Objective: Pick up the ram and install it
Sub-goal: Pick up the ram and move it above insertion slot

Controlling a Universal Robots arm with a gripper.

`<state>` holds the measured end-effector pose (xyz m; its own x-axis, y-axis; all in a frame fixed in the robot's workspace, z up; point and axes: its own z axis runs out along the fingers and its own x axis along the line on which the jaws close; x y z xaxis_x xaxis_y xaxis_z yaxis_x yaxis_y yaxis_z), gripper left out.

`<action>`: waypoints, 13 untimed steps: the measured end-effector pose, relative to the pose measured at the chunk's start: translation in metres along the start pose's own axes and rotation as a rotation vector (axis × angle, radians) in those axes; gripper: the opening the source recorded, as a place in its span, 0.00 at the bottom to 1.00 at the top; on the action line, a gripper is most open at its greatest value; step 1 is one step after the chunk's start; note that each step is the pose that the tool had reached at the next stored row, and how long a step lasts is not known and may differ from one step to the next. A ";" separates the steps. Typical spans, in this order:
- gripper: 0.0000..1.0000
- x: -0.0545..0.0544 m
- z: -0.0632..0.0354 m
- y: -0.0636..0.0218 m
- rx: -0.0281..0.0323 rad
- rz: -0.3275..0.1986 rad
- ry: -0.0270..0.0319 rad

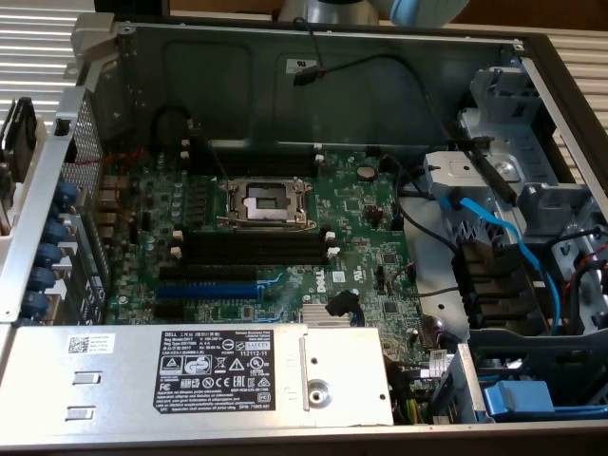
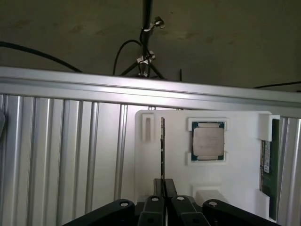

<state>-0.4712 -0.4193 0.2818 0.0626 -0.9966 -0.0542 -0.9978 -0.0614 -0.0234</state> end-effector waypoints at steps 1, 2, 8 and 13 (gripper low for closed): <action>0.12 0.000 -0.0018 -0.0001 0.0001 0.000 -0.0001; 0.12 0.000 -0.0032 -0.0001 0.0001 0.000 -0.0001; 0.12 -0.001 -0.0245 -0.0004 0.0001 0.000 -0.0002; 0.12 -0.003 -0.0515 -0.0009 0.0001 0.000 -0.0002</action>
<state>-0.4715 -0.4193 0.3334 0.0623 -0.9966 -0.0544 -0.9979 -0.0611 -0.0235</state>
